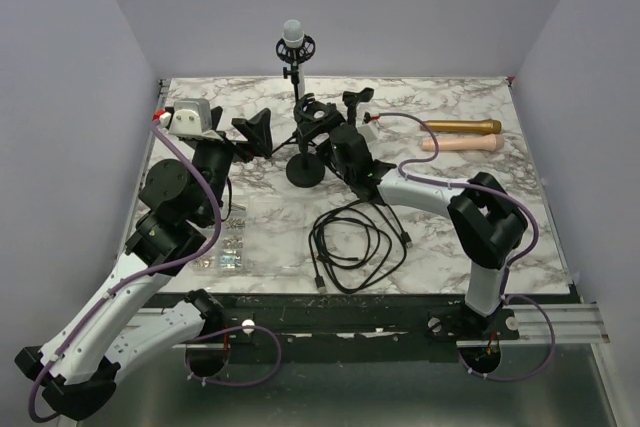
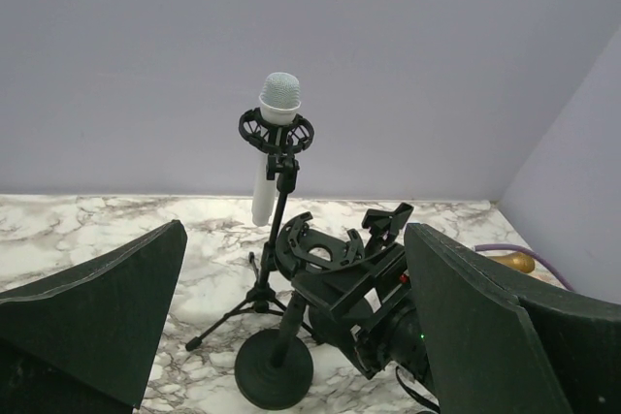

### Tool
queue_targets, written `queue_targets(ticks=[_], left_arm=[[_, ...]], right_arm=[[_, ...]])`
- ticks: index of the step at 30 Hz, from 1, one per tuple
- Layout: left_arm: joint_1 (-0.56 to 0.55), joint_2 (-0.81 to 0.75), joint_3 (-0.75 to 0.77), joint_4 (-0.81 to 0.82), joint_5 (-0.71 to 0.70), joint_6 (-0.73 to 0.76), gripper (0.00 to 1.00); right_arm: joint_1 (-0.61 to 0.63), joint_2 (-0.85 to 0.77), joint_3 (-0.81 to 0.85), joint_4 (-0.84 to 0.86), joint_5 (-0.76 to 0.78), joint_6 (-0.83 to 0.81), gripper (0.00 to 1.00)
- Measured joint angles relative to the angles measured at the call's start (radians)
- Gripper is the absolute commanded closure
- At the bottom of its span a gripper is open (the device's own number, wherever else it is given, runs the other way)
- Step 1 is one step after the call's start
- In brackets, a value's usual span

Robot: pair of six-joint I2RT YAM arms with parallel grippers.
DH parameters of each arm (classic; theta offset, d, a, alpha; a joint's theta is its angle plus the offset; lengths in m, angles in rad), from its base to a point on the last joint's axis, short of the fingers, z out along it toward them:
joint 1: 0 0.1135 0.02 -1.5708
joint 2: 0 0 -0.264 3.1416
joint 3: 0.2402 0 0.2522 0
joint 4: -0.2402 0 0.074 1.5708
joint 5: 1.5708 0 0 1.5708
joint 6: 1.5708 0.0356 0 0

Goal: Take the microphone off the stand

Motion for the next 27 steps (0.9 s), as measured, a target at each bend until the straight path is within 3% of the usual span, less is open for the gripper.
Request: queue_targets(ticks=[12, 21, 27], left_arm=[[0.005, 0.0, 0.0, 0.0, 0.001, -0.006, 0.02], [0.006, 0.0, 0.0, 0.0, 0.001, -0.007, 0.01], [0.006, 0.0, 0.0, 0.0, 0.0, -0.007, 0.02]], right_arm=[[0.014, -0.077, 0.035, -0.156, -0.009, -0.24, 0.0], [0.032, -0.23, -0.012, -0.238, -0.086, -0.674, 0.0], [0.031, -0.253, 0.057, -0.313, -0.11, -0.894, 0.0]])
